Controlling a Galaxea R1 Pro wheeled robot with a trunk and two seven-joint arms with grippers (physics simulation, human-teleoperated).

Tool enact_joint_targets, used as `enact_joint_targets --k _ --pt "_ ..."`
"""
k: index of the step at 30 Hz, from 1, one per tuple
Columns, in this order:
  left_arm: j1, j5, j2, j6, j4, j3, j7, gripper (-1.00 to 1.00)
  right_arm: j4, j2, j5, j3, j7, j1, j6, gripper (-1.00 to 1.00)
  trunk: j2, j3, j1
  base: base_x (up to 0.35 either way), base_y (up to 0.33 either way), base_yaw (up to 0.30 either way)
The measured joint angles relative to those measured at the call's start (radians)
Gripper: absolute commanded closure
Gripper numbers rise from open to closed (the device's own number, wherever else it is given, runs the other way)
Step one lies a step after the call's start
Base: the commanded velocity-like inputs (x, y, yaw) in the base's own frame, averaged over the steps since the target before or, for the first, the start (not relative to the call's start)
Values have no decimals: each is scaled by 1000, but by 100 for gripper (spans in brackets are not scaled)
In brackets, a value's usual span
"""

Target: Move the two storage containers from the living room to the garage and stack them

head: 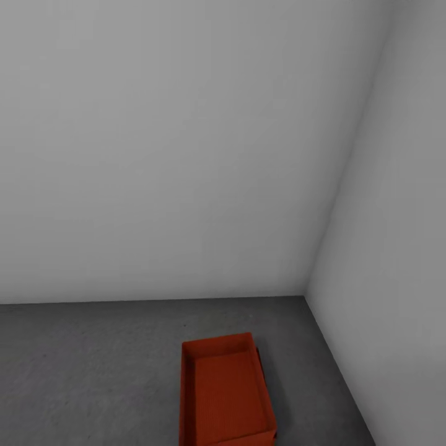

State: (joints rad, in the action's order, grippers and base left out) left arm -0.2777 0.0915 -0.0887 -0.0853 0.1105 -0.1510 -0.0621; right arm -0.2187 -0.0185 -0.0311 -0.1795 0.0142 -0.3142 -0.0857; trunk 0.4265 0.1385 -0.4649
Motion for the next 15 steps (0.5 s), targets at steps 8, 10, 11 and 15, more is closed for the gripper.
enact_joint_targets --k 8,10,11,15 --pt "26 0 0 0 -1 0 1 -100 18 0 -1 1 0 13 -1 -100 -28 -13 15 0 0 0" --pt "30 0 0 0 -1 0 0 -100 36 0 -1 2 0 15 -1 -100 -28 -13 15 0 0 0" --pt "32 0 0 0 -1 0 0 -100 48 1 -2 2 0 16 -1 -100 -28 -13 15 0 0 0" --pt "35 0 -1 0 -1 1 -1 -100 102 10 -4 2 0 17 0 -100 -28 -13 15 0 0 0"
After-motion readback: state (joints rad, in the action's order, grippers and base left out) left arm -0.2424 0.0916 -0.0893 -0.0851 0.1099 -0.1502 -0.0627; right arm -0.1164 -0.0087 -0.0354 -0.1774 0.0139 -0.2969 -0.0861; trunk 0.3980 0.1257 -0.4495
